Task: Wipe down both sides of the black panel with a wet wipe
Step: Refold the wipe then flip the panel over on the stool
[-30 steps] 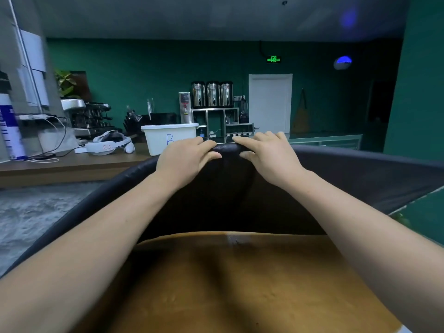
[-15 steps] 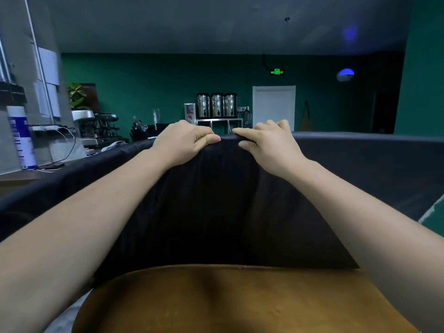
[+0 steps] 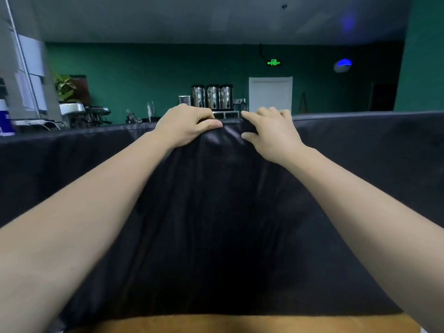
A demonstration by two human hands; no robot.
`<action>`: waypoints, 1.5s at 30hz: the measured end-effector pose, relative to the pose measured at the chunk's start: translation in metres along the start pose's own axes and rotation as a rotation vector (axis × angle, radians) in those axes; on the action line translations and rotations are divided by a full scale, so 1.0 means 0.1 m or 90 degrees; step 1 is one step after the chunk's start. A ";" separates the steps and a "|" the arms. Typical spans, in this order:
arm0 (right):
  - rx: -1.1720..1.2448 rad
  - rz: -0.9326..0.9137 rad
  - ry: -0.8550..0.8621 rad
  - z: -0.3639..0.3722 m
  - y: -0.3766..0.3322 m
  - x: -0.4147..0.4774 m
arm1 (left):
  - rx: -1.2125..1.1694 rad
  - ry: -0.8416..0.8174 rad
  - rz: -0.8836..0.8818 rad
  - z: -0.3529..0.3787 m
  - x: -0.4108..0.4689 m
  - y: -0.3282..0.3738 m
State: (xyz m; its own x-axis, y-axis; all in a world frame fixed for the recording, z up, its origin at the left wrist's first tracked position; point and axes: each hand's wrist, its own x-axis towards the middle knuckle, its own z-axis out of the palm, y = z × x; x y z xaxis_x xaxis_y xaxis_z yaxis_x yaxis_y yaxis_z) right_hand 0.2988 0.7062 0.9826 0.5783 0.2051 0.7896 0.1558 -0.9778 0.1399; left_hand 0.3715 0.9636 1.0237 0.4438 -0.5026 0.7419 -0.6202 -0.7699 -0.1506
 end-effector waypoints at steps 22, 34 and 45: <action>0.065 0.061 -0.026 1.27 0.47 -0.70 | 0.137 0.013 0.169 1.32 -0.17 0.25; 0.128 0.034 -0.209 2.04 0.11 -2.04 | 0.130 -0.059 0.125 1.90 0.01 0.01; 0.193 -0.074 -0.594 2.59 -0.37 -3.31 | 0.091 -0.175 0.039 2.31 -0.30 -0.08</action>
State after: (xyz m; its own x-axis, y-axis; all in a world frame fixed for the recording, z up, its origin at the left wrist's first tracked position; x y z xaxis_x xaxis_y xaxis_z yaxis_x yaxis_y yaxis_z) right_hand 0.3093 0.6851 0.5609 0.9256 0.3776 -0.0249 0.3749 -0.9240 -0.0748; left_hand 0.5125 0.8935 0.8519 0.5787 -0.6219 0.5276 -0.5619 -0.7729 -0.2947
